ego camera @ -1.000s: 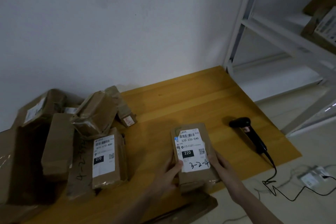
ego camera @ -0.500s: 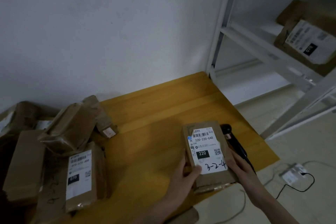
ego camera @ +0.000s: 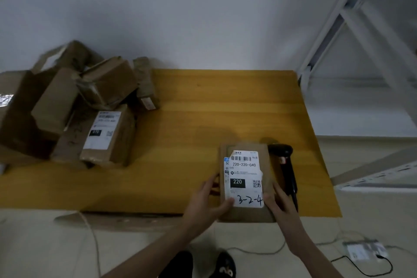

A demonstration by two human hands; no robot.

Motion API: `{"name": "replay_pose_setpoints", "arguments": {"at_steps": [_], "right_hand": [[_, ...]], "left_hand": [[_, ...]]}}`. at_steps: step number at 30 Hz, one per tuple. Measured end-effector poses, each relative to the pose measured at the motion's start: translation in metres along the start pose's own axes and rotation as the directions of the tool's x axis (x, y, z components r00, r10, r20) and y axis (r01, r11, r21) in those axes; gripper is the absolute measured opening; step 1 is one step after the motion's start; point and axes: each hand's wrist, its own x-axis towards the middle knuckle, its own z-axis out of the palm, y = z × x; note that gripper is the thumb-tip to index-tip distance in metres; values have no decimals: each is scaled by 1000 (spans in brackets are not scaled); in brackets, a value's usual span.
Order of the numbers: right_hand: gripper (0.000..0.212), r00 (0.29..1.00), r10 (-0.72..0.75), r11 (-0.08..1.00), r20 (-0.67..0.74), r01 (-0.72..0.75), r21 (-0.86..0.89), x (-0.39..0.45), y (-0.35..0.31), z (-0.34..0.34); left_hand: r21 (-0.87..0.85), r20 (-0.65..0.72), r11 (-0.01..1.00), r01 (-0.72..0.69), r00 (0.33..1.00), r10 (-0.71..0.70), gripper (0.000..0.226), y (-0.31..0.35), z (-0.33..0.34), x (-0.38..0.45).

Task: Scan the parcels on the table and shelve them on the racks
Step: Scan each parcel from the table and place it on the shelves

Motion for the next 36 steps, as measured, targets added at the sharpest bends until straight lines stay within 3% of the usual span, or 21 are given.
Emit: {"name": "replay_pose_setpoints", "arguments": {"at_steps": [2,4,9,11,13,15,17,19,21,27,31,35,36], "right_hand": [[36,999,-4,1000,41,4,-3,-2,-1,-3],[38,996,-28,999,87,30,-29,-1,-1,-4],[33,991,22,1000,131,-24,11,4,-6,-17],[41,1000,-6,1000,24,7,-21,16,-2,-30],[39,968,-114,971,-222,61,-231,36,3,-49],[41,899,-202,875,-390,-13,-484,61,6,-69],[55,913,-101,805,-395,-158,-572,84,9,-81],[66,948,86,782,-307,-255,-569,99,9,-81],[61,965,162,800,-205,-250,-545,106,6,-74],[42,984,131,903,-118,-167,-395,126,-7,-59],[34,978,129,904,-164,-184,-386,122,-13,-52],[7,966,96,942,-240,-166,-290,69,-45,-55],[13,965,89,949,-248,-158,-273,49,-55,-56]], "left_hand": [[7,-25,1000,-3,1000,3,97,-6,5,-7],[5,-43,1000,-8,999,8,97,-11,8,-12],[-6,-144,996,-83,986,82,72,-11,11,-12],[-26,-155,995,-100,983,95,69,-10,10,-13],[-38,-153,994,-105,983,98,73,-10,10,-14],[-36,-149,994,-104,984,97,78,-10,9,-15],[-38,-147,994,-102,985,95,82,-11,10,-15],[-42,-146,994,-103,985,96,82,-11,10,-14],[-46,-133,994,-95,987,89,83,-11,9,-13],[4,-97,998,-68,993,68,90,-13,6,-10],[4,-82,997,-75,994,75,87,-12,4,-9],[27,-74,994,-108,991,110,71,-10,4,-9],[22,-75,994,-111,991,113,69,-9,4,-9]]}}
